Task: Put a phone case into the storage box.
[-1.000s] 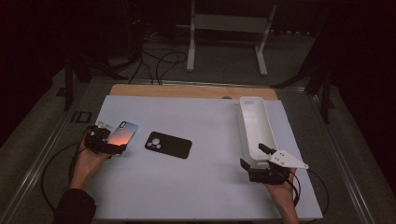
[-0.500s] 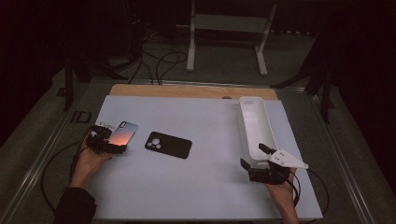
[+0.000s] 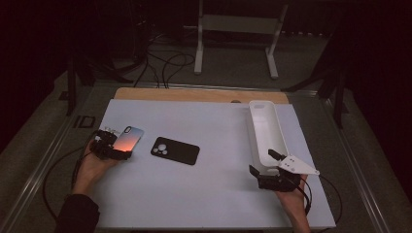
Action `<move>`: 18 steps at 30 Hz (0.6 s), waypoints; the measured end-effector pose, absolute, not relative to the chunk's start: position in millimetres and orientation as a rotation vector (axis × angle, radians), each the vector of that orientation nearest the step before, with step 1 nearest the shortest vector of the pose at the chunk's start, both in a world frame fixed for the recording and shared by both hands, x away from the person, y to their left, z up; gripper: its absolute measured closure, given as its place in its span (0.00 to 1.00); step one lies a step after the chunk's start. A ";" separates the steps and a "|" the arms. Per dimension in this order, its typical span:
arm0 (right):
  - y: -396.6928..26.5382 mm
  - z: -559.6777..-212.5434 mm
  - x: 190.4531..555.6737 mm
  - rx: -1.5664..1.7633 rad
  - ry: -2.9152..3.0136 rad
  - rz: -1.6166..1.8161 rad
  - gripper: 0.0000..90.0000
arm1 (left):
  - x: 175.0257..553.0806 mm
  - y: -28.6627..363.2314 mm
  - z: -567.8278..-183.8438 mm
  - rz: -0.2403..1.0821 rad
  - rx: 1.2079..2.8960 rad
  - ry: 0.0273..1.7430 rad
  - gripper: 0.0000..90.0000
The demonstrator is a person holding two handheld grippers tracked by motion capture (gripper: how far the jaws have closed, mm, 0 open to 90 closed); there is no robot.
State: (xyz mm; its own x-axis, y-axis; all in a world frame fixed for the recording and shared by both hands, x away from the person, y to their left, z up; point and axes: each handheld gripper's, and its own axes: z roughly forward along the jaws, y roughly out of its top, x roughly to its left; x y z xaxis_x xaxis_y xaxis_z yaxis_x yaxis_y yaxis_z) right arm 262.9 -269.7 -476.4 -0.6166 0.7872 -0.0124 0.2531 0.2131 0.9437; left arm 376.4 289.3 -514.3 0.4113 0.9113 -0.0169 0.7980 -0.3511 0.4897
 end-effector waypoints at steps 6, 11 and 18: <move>-268.6 -476.8 262.8 0.955 1.997 1.404 0.09 | 375.3 288.5 -513.8 0.370 2.236 1.464 0.19; -269.2 -476.7 262.5 0.954 1.994 1.402 0.09 | 373.9 286.2 -512.7 0.369 2.215 1.449 0.19; -269.0 -476.7 262.4 0.952 1.994 1.402 0.09 | 371.3 281.1 -507.2 0.406 2.178 1.432 0.19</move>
State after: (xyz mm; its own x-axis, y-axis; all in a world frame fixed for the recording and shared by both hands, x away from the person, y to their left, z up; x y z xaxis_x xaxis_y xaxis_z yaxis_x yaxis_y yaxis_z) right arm 262.4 -269.0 -476.7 -0.6187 0.7854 -0.0180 0.2491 0.2178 0.9437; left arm 371.3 281.1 -507.2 0.4026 0.9151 -0.0236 0.7663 -0.3228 0.5554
